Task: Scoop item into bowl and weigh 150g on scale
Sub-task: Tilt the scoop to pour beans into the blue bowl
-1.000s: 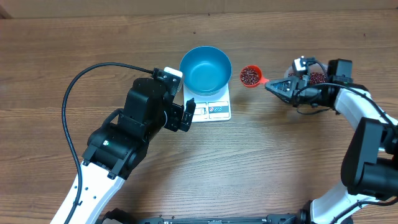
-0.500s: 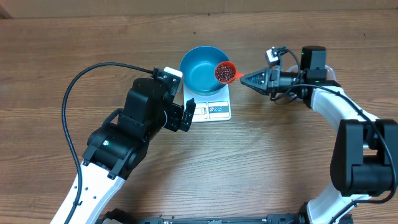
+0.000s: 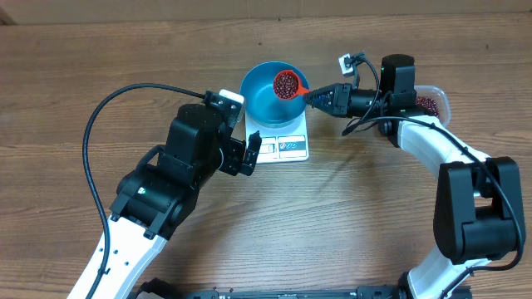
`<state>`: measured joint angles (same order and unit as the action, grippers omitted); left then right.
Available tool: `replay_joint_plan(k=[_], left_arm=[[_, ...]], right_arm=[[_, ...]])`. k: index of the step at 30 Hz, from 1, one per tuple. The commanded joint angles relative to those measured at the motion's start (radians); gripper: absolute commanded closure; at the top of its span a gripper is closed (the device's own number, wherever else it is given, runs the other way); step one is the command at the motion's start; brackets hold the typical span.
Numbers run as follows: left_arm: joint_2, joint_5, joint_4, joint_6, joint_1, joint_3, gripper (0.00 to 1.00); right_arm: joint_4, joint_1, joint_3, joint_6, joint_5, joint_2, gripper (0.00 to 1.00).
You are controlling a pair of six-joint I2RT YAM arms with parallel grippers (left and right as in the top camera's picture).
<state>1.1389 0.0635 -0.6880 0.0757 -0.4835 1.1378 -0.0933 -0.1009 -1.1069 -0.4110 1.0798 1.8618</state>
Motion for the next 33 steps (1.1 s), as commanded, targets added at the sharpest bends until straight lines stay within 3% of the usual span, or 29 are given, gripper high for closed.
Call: replay_joint_plan(k=[1, 16, 24, 33], left_arm=[[-0.013, -0.009, 0.003, 0.007, 0.005, 0.002, 0.01], [-0.013, -0.009, 0.003, 0.007, 0.005, 0.002, 0.01], [-0.013, -0.009, 0.003, 0.007, 0.005, 0.002, 0.0], [-0.013, -0.009, 0.003, 0.007, 0.005, 0.002, 0.0]], right_arm=[[-0.007, -0.005, -0.006, 0.202, -0.034, 0.003, 0.96], [-0.006, -0.03, -0.006, 0.673, -0.033, 0.003, 0.96], [-0.006, -0.03, -0.006, 0.724, -0.111, 0.003, 0.96], [-0.006, -0.03, -0.006, 0.9, -0.111, 0.003, 0.96]])
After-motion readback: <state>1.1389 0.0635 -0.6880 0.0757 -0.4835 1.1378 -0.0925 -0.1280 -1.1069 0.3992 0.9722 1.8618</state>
